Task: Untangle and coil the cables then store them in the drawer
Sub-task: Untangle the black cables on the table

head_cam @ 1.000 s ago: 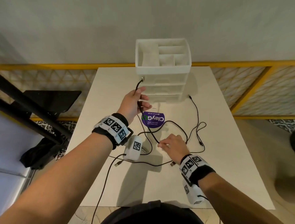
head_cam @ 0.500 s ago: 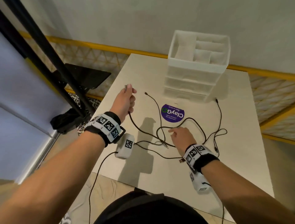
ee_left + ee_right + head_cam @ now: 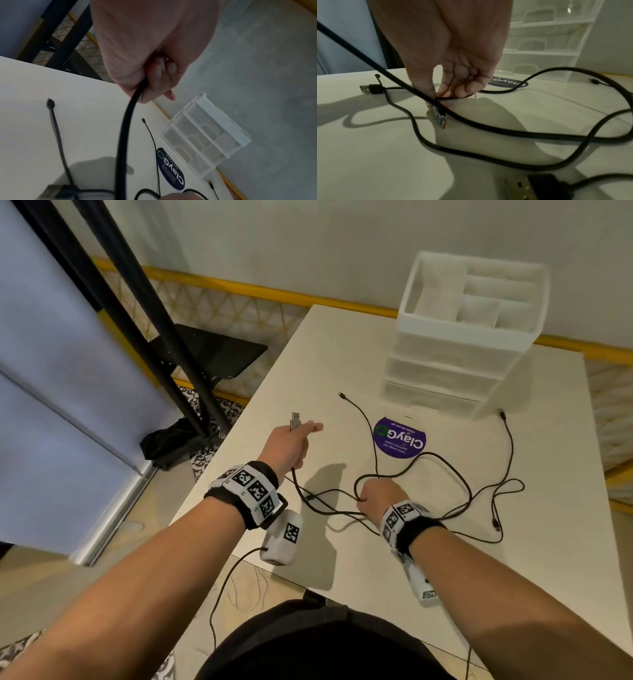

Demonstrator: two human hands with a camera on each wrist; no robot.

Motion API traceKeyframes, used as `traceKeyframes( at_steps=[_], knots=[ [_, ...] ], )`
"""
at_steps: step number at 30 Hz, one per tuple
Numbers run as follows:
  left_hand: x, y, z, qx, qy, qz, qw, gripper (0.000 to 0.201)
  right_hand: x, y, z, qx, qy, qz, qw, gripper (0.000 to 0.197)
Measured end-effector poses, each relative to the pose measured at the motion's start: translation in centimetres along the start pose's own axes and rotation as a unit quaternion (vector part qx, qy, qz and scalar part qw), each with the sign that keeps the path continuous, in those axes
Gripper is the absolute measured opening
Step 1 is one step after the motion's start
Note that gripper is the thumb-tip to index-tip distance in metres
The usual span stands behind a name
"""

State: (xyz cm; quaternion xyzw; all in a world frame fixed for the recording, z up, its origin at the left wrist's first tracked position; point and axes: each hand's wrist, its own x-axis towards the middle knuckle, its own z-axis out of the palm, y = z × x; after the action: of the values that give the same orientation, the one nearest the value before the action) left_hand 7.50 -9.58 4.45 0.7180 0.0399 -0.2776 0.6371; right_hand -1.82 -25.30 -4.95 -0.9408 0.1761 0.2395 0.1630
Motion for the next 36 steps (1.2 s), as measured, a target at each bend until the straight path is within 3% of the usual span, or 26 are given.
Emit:
traceKeyframes(
  at_steps=[3,7,9,11,14,18,22,23,29,33,36],
  knots=[
    [0.0,-1.0,0.5,0.014,-0.036,-0.031,0.999,0.034,-0.1,0.1,-0.4,0.038,0.037,0.014,0.998,0.024],
    [-0.4,-1.7,2.1,-0.012,-0.048,-0.069,0.996,0.04,-0.8,0.0,-2.3,0.081,0.224,-0.011,0.971,0.024],
    [-0.2,-1.6,2.7,-0.017,-0.052,-0.063,0.996,0.042,-1.7,-0.5,-3.3,0.107,0.279,-0.039,0.954,0.022],
    [0.2,-1.2,3.2,-0.02,-0.068,-0.048,0.996,0.044,-3.0,-1.1,-4.0,0.199,0.277,-0.059,0.938,0.021],
    [0.7,-0.3,4.2,-0.054,-0.105,-0.021,0.993,0.042,-4.5,-1.7,-3.5,0.329,0.212,-0.057,0.919,0.019],
    [1.3,0.5,5.6,-0.104,-0.121,0.022,0.987,0.037,-5.0,-1.2,-2.2,0.36,0.198,-0.04,0.911,0.014],
    [1.0,0.6,8.5,-0.121,-0.167,0.05,0.977,0.028,-6.2,0.5,-1.1,0.369,0.176,0.02,0.912,0.014],
    [-0.6,-0.1,13.4,-0.085,-0.229,0.02,0.97,0.027,-8.5,4.0,0.1,0.395,0.211,0.087,0.89,0.013],
    [-0.3,-1.2,15.7,0.029,-0.254,0.086,0.963,0.029,-9.4,5.0,0.5,0.388,0.206,0.045,0.897,0.014],
    [0.3,-0.1,16.2,0.131,-0.244,0.11,0.954,0.027,-9.4,7.2,-0.7,0.337,0.256,0.028,0.905,0.031],
    [1.2,1.3,16.3,0.279,-0.212,0.189,0.917,0.034,-8.1,10.3,-1.6,0.337,0.3,0.07,0.89,0.024]
  ],
)
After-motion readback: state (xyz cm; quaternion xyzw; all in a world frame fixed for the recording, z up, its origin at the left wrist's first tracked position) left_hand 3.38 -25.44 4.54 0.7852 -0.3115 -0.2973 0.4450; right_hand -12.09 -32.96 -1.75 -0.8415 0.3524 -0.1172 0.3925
